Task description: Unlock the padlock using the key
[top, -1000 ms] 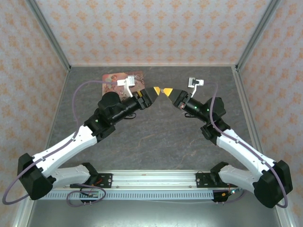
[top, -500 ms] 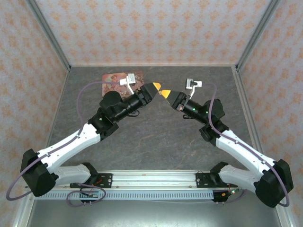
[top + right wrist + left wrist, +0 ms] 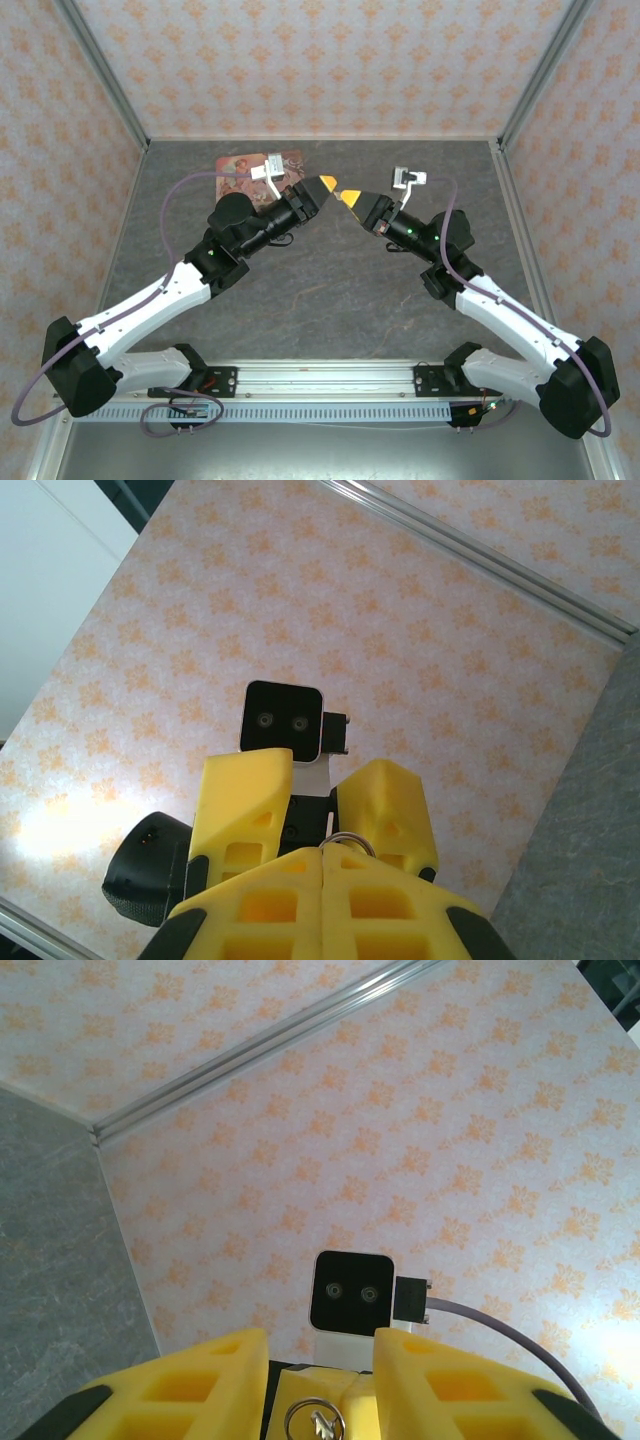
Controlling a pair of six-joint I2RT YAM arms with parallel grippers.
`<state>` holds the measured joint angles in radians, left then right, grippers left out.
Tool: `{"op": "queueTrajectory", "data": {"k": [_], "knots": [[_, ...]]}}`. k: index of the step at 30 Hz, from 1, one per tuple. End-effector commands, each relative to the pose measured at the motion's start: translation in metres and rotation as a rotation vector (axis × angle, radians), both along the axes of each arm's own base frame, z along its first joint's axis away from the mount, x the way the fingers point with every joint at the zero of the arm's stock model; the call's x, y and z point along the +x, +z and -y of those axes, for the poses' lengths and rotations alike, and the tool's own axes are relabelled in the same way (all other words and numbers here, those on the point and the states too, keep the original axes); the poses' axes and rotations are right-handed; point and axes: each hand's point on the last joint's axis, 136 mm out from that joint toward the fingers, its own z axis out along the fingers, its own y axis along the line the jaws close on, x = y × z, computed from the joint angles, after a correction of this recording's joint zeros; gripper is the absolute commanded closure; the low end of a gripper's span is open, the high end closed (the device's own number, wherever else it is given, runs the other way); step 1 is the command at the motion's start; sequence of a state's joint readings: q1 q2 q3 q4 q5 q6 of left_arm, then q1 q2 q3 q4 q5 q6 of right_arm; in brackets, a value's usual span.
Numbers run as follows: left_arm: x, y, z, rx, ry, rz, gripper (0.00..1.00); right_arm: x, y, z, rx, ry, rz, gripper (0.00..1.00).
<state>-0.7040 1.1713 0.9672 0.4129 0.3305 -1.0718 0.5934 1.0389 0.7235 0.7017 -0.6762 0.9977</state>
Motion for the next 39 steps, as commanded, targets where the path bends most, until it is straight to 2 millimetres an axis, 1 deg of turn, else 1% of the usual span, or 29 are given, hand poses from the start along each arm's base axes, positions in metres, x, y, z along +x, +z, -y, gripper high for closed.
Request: {"op": "queueTrajectory", "data": {"k": [1, 8, 13, 15, 18, 20, 21, 23, 25, 28, 30, 33, 39], "knots": [[-0.002, 0.02, -0.004, -0.024, 0.005, 0.059, 0.7, -0.004, 0.006, 0.0, 0.021, 0.011, 0.016, 1.0], [-0.001, 0.02, -0.001, -0.023, -0.006, 0.06, 0.79, -0.001, 0.004, -0.004, 0.016, 0.026, 0.006, 1.0], [-0.001, 0.02, 0.0, -0.006, -0.006, 0.069, 0.93, -0.002, 0.003, -0.007, 0.012, 0.039, 0.005, 1.0], [0.0, 0.017, 0.001, 0.019, -0.003, 0.069, 0.99, -0.002, 0.003, -0.006, 0.009, 0.038, 0.003, 0.98], [0.001, 0.01, 0.001, 0.084, 0.009, 0.078, 1.0, -0.003, -0.001, -0.004, -0.009, 0.025, 0.007, 0.93], [0.001, 0.006, -0.001, 0.155, 0.02, 0.099, 1.0, -0.006, -0.004, -0.001, -0.041, 0.006, 0.017, 0.88], [-0.001, 0.006, -0.002, 0.191, 0.021, 0.115, 1.0, -0.008, -0.004, 0.002, -0.058, -0.007, 0.024, 0.87], [-0.005, 0.002, -0.004, 0.297, 0.011, 0.155, 1.0, -0.012, -0.007, 0.01, -0.106, -0.049, 0.041, 0.83], [-0.011, 0.002, -0.005, 0.375, -0.008, 0.194, 1.0, -0.016, -0.012, 0.019, -0.167, -0.09, 0.057, 0.77], [-0.021, 0.004, -0.003, 0.453, -0.059, 0.247, 1.0, -0.024, -0.016, 0.026, -0.229, -0.114, 0.081, 0.71], [-0.027, 0.007, -0.002, 0.486, -0.091, 0.283, 1.0, -0.029, -0.012, 0.026, -0.231, -0.095, 0.107, 0.67], [-0.033, 0.011, 0.001, 0.492, -0.127, 0.309, 1.0, -0.034, -0.004, 0.02, -0.217, -0.048, 0.14, 0.63], [-0.037, 0.015, 0.006, 0.472, -0.16, 0.324, 1.0, -0.04, 0.012, 0.007, -0.182, 0.039, 0.19, 0.56]]}}
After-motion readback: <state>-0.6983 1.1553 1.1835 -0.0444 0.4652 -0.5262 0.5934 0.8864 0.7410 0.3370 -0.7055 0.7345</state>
